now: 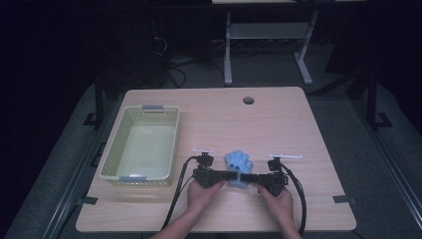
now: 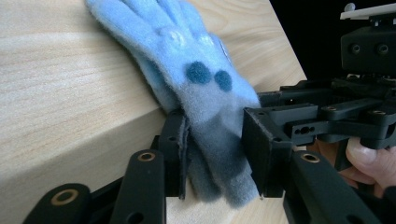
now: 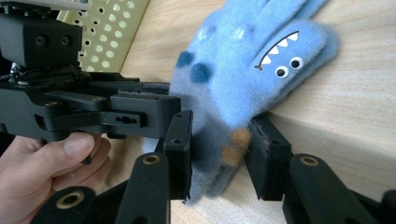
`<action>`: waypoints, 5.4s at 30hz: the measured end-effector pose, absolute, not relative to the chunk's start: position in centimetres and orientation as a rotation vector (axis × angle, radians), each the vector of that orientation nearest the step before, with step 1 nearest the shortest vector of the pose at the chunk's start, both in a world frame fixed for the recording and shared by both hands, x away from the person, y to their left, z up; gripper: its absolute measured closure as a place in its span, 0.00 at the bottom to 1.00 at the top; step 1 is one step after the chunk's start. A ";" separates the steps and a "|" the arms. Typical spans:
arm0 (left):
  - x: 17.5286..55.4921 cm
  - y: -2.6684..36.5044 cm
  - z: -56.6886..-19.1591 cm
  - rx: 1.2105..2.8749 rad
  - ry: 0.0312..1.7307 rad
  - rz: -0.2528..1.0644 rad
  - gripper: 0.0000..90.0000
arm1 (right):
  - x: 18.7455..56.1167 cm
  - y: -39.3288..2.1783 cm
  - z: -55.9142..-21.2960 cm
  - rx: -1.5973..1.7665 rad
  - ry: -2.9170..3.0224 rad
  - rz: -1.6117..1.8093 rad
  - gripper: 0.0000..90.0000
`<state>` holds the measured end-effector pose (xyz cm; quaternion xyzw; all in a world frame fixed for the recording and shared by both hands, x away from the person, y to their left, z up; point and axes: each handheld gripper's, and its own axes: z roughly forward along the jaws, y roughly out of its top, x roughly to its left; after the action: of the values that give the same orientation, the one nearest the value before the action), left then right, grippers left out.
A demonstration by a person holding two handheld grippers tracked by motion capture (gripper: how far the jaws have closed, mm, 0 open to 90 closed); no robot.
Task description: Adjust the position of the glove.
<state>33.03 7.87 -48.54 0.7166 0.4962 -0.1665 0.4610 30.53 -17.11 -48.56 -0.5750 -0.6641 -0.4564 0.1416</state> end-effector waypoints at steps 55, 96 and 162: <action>33.7 9.0 -47.8 1.722 1.178 -0.499 0.87 | 31.1 -15.9 -47.4 -1.609 -1.966 -1.336 0.84; 34.9 15.1 -39.4 1.653 1.082 -0.376 0.87 | 33.6 -11.0 -38.7 -1.438 -2.036 -1.507 0.85; 35.4 28.7 -38.0 1.515 1.173 -0.286 0.89 | 38.1 2.6 -36.7 -1.252 -2.096 -1.504 0.85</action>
<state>35.40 28.66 -38.01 0.6444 0.4990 -0.1215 0.5666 38.07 2.58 -36.70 -0.4324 -0.7242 -0.5195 0.1367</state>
